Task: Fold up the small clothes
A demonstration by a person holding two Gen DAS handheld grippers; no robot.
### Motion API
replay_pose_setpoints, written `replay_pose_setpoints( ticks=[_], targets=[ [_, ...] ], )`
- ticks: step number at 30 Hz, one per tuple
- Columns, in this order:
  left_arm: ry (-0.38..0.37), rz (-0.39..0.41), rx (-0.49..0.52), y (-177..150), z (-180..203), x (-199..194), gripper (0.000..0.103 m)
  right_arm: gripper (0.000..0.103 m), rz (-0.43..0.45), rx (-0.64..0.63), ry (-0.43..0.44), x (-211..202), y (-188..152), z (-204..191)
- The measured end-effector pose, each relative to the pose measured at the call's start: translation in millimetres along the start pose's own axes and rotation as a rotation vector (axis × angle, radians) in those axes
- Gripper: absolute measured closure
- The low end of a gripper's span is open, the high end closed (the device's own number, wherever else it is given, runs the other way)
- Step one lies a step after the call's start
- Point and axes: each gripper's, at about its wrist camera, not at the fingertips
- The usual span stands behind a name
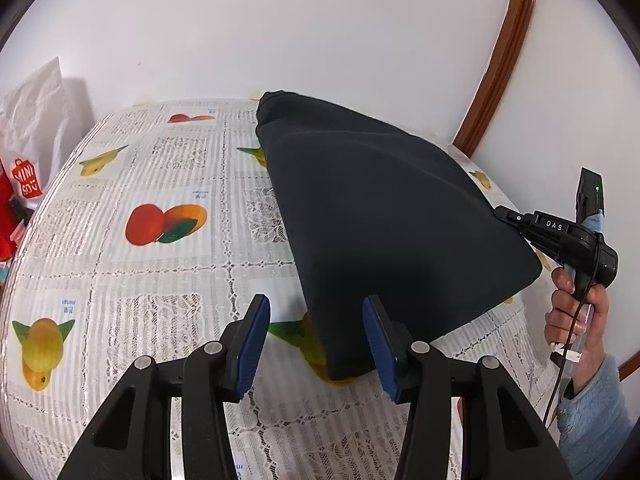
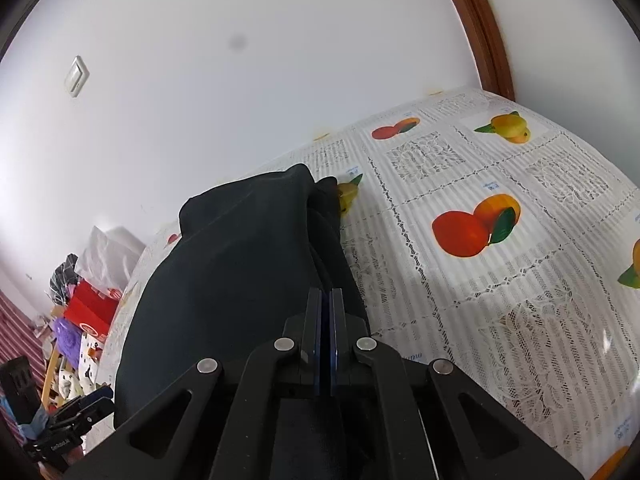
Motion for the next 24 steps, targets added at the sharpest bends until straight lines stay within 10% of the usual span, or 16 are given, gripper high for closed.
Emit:
replay_pose_setpoints(
  ticks=[24],
  targets=[
    [0.031,-0.025,0.062,7,22,18,0.051,0.095,-0.037,-0.047,-0.081,4,13,-5]
  ],
)
Point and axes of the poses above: each gripper's, at about its wrist camera, not at the fingertips, and x roughly the way its jaws point, z to its right, y to its top, and after that the axes turned 7 degrees about -x, right-handed
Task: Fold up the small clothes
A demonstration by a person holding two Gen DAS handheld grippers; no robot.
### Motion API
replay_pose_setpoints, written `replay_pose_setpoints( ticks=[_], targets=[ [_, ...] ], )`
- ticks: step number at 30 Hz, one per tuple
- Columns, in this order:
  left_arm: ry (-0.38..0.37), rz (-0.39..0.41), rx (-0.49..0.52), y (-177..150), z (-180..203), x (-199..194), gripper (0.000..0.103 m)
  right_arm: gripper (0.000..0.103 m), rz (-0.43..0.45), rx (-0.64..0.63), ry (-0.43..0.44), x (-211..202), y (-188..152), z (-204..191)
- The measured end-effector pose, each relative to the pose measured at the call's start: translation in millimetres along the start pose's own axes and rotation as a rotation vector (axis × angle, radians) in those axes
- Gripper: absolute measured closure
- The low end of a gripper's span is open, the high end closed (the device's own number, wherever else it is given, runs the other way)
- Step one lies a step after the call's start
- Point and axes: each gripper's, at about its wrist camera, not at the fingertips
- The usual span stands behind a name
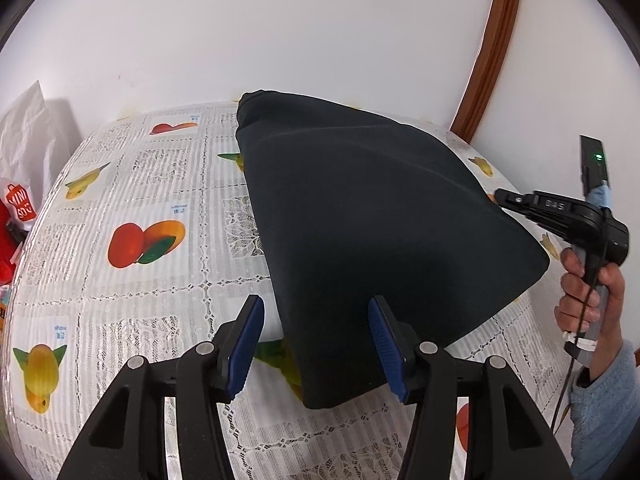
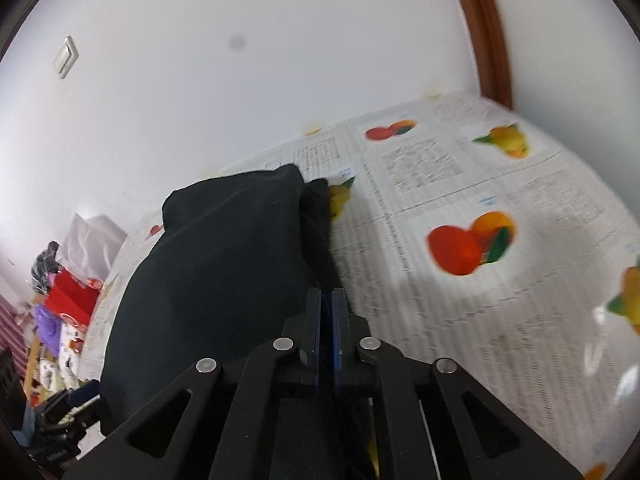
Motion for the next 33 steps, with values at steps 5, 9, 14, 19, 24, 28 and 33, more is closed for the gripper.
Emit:
replay_pose_setpoints(
  ticks=[5,9,14,19,24,28,33],
  targets=[
    [-0.004,-0.014,-0.001,-7,0,3,0.049,0.09,0.009,-0.019,-0.007,-29,-14,1],
    [0.013,-0.023,0.002,-12,5,-1,0.049,0.084,-0.013,-0.103,-0.066,-42,-35,-8],
    [0.07,-0.011,-0.003,-17,10,-15,0.049,0.07,-0.061,-0.203,-0.171,-52,-56,-15],
    [0.092,0.018,-0.024,-20,15,-40,0.048,0.056,-0.045,-0.198,-0.219,-85,-59,-24],
    [0.107,0.064,-0.024,-22,31,-72,0.04,0.042,0.01,-0.182,-0.252,-127,-52,-51],
    [0.132,0.122,-0.008,-22,44,-102,0.03,0.021,0.073,-0.199,-0.304,-160,-46,-78],
    [0.17,0.191,0.001,-30,54,-135,0.023,0.007,0.112,-0.164,-0.294,-198,-57,-98]
  ],
)
Point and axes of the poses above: each gripper's, at about its wrist camera, not at the fingertips, and x roughly the way its jaws point, z to its right, y to its top, and after that the axes turned 7 degrees about -x, right-handed
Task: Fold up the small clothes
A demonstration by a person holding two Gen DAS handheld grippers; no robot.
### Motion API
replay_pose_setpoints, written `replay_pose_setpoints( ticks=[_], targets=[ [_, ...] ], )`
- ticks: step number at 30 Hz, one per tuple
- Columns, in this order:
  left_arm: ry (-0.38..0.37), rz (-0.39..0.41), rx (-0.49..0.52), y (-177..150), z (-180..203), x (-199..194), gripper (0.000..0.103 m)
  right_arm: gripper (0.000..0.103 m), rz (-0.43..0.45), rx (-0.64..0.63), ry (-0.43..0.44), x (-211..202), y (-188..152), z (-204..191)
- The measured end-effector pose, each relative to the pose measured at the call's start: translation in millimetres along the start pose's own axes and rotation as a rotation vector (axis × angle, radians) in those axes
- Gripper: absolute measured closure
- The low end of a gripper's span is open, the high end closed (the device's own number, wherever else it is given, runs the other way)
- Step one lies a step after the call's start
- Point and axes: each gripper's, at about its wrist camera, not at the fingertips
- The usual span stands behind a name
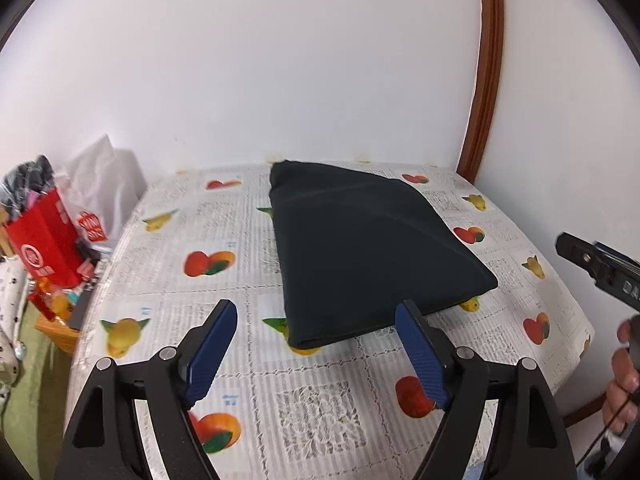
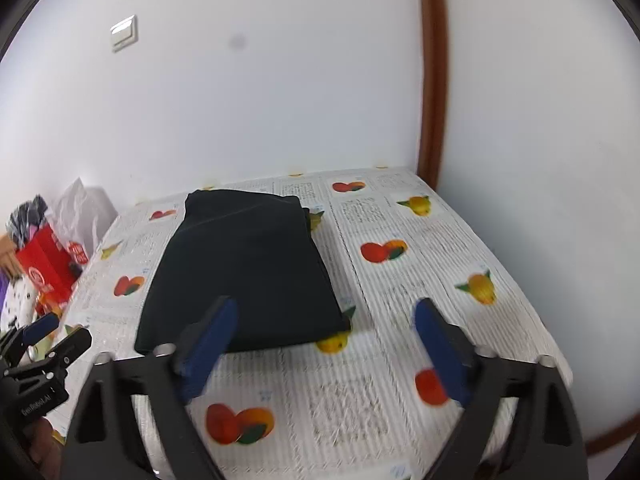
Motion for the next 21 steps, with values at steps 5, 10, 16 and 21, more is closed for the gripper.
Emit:
replay_pose_setpoints(
  ticks=[5,10,16,21],
  targets=[
    [0.015,0.021,-0.011,-12,1,-26,0.018,0.0,0.049,-0.022,-0.021,-38,-25,-13],
    [0.041,0.056,-0.008,-21,6,-51,0.013,0.0,0.001,-0.022,-0.063,-57,-41,-15],
    [0.037,0.089,-0.005,-25,8,-72,0.013,0.0,-0.008,-0.025,-0.065,-73,-49,-19],
    [0.038,0.094,-0.014,-28,8,-76,0.013,0.0,-0.016,-0.043,-0.106,-72,-51,-24]
  ],
)
Point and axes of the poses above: each gripper's, at about its wrist camera, not at the fingertips, and x roughly the way its jaws point, z to its right, y to its top, and after that the axes turned 7 degrees about -x, right-handed
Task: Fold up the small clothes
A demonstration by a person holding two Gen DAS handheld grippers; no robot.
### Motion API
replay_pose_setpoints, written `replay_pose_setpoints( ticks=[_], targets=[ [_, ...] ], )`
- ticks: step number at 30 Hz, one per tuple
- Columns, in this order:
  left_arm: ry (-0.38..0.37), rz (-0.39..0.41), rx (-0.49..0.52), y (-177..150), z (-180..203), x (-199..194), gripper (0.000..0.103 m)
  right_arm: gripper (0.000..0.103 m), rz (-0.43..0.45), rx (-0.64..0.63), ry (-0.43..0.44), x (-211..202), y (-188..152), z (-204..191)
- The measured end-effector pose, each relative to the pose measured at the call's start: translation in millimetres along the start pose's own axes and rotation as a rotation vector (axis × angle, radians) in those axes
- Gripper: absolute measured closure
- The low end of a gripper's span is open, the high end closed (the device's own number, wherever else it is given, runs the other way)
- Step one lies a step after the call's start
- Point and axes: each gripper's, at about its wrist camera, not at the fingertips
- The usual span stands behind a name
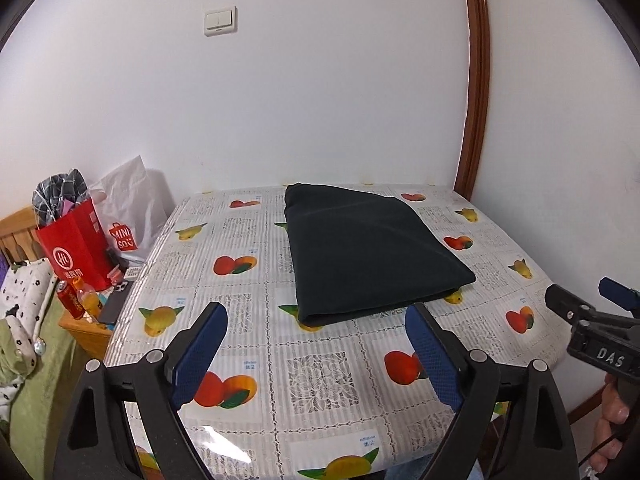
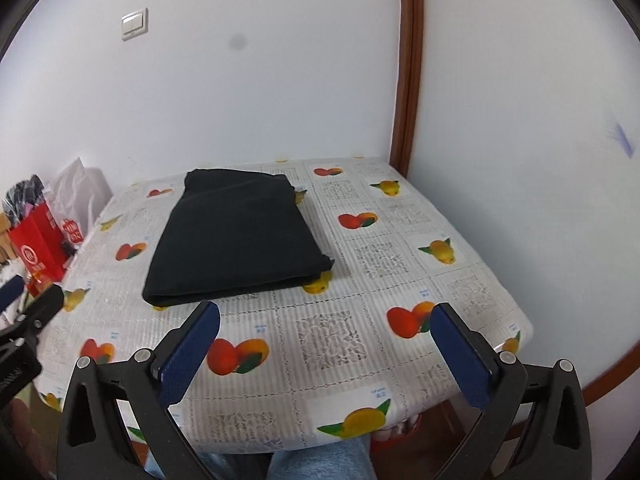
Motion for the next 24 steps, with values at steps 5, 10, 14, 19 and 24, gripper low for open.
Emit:
replay_pose_setpoints(
  ticks=[5,10,14,19,24],
  targets=[
    [0.008,-0.009,-0.008,-2,-1,2,0.013,0.0,0.004,-0.015,-0.013,-2,-3,-4],
    [0.004,-0.016,-0.022,-3,-3,3,0.013,0.0,0.021,-0.026,-0.022,-8,-2,-6],
    [0.009,-0.015,-0.021,-4,-3,3,0.013,0.0,0.028,-0.028,-0.023,-10,-2,-5],
    [0.01,-0.015,-0.026,-5,-1,3,0.013,0.0,0.032,-0.025,-0.028,-11,-3,-3],
    [0.013,-0.017,-0.024,-6,2,3,0.013,0.0,0.035,-0.024,-0.031,-12,-3,-1]
  ],
)
Point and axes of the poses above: each gripper's, at about its wrist camera, not at the fingertips, and x roughly the way its jaws point, z to its right, y to its top, and after that the axes turned 7 degrees about -x, right-handed
